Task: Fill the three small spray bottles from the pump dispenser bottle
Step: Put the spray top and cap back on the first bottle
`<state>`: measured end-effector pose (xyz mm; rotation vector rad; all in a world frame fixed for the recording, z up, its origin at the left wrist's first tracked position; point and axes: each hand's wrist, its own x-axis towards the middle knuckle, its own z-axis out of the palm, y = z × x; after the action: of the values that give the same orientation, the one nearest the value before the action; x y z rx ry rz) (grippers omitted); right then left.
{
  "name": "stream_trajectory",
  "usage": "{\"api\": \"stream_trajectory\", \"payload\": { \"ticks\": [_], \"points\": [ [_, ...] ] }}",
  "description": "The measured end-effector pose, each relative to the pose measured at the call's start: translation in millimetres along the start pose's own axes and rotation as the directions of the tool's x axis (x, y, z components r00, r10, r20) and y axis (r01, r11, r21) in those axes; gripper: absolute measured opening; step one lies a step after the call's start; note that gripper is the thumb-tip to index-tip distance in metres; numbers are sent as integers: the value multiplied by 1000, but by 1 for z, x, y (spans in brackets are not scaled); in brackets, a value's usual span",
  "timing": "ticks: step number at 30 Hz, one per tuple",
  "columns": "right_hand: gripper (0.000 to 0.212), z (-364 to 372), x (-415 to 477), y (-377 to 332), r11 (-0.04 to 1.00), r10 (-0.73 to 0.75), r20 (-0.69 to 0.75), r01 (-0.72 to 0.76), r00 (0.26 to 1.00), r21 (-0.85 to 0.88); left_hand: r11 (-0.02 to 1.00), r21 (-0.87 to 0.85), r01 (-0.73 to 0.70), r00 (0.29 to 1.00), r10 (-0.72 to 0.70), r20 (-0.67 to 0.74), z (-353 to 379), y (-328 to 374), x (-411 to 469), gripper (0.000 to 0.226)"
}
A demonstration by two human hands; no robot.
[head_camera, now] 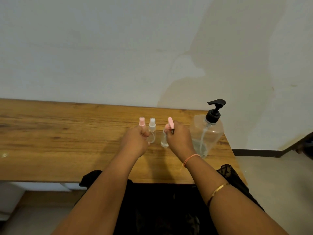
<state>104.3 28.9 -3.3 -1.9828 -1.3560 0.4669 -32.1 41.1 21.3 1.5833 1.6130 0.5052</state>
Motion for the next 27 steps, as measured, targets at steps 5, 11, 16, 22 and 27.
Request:
{"api": "stream_trajectory", "payload": {
  "ticks": [5, 11, 16, 22, 27],
  "points": [
    [13, 11, 14, 4, 999, 38, -14, -38, 999, 3, 997, -68, -24, 996, 18, -87, -1, 1, 5, 24],
    [16, 18, 28, 6, 997, 78, -43, -78, 996, 17, 983, -167, -78, 979, 44, -198, -6, 6, 8, 21],
    [15, 22, 26, 8, 991, 117, -58, -113, 991, 73, 976, -185, -112, 972, 69, -226, -5, 8, 8, 19],
    [22, 21, 17, 5, 977, 132, -89, -114, 987, 181, 980, -150, -133, 962, 91, -259, -3, 7, 7, 19],
    [43, 11, 10, -5, 979, 116, -99, -97, 988, 179, 986, -77, -151, 953, 125, -278, 3, 7, 8, 21]
  ]
}}
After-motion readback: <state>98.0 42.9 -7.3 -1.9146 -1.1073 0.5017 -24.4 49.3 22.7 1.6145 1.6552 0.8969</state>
